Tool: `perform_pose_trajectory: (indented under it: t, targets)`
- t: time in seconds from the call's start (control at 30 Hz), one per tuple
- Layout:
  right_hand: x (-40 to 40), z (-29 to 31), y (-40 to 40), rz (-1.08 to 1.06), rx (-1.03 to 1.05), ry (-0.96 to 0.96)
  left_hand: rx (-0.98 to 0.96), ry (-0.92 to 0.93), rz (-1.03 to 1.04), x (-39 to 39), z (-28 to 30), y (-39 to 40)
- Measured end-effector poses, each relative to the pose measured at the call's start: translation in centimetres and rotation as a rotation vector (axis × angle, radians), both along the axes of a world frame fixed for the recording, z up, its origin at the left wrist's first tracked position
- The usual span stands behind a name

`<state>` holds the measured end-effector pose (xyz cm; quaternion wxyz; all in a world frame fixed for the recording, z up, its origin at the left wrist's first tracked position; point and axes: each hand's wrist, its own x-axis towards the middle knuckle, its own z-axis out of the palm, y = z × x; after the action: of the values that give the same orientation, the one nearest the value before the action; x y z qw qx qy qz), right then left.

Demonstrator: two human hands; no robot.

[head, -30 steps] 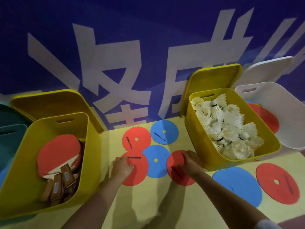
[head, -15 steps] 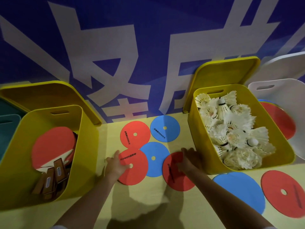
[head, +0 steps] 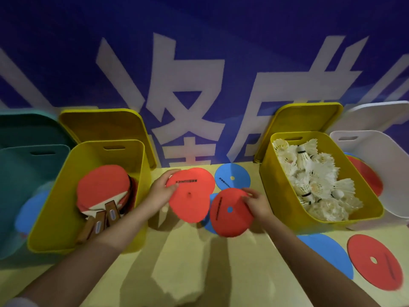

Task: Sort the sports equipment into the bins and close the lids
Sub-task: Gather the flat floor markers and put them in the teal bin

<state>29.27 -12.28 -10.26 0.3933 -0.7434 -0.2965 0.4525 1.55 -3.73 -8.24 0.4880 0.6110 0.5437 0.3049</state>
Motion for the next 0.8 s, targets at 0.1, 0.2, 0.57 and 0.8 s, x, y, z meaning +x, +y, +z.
perform_pose_trajectory:
  t: [0.1, 0.2, 0.57, 0.8]
  targets:
    - [-3.6, 3.5, 1.9, -0.041, 0.116, 0.068, 0.071, -0.101, 0.002, -3.5, 3.0, 0.0]
    - [-8.5, 6.2, 3.5, -0.074, 0.226, 0.094, 0.157, -0.177, 0.025, -8.1, 5.5, 0.0]
    - [-28.0, 8.9, 7.0, -0.08, 0.402, 0.187, 0.288, -0.158, 0.325, -31.5, 8.3, 1.0]
    - [-38.4, 7.5, 9.2, -0.067, 0.401, 0.164, 0.271, -0.038, 0.427, -41.3, 6.0, 2.4]
